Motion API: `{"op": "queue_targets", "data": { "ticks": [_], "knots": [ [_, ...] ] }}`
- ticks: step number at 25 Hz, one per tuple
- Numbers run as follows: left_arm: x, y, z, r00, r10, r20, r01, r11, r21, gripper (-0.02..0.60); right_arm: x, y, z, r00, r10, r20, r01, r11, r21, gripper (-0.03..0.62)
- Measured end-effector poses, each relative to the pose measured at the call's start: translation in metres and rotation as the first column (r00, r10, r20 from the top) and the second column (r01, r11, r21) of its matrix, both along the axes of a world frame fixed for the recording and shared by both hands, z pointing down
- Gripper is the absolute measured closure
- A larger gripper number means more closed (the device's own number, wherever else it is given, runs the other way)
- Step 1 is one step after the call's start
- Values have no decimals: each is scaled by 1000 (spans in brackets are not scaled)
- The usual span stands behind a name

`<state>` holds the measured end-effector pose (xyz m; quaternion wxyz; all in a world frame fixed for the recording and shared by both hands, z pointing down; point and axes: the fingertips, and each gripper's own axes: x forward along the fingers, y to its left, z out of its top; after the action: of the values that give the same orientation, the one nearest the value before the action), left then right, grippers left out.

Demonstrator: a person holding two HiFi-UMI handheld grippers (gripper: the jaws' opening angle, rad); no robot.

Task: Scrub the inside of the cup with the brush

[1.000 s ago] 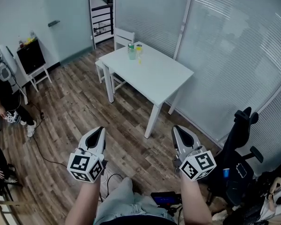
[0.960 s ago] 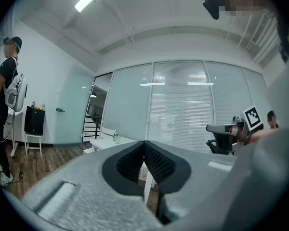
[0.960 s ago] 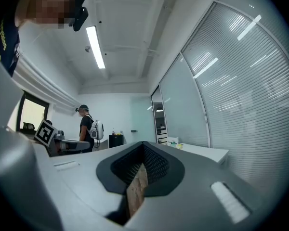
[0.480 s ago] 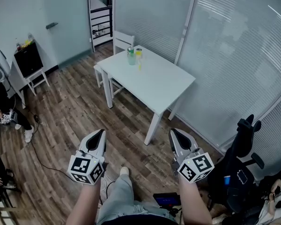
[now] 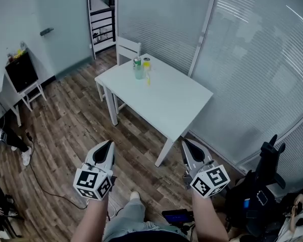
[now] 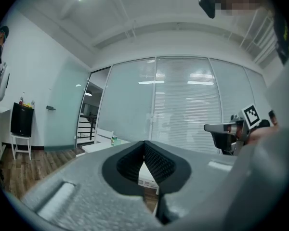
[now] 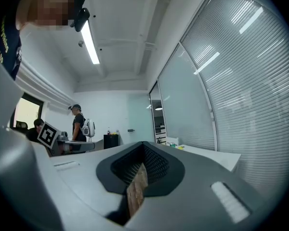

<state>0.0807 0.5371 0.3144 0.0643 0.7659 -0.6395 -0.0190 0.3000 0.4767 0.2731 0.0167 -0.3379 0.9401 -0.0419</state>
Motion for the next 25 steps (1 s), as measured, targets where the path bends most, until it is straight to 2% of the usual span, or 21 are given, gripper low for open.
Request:
{"op": "queue_targets", "data": {
  "ticks": [12,20,25],
  "knots": [
    [-59,-107,-1,1000,26,9,-26,1000,4,581,-68,-105,-2,1000,-8,2,8,1000,5,591],
    [-90,-141,0,999,32,12,-32,999,9,581,-102,-140,-4,1000,-10,-1,10,1000,8,591],
    [-95,-160,21,1000,28,6,-28,1000,-4,581,-104,-160,17,1000,-10,1,10,1000,-4,591]
  ]
}}
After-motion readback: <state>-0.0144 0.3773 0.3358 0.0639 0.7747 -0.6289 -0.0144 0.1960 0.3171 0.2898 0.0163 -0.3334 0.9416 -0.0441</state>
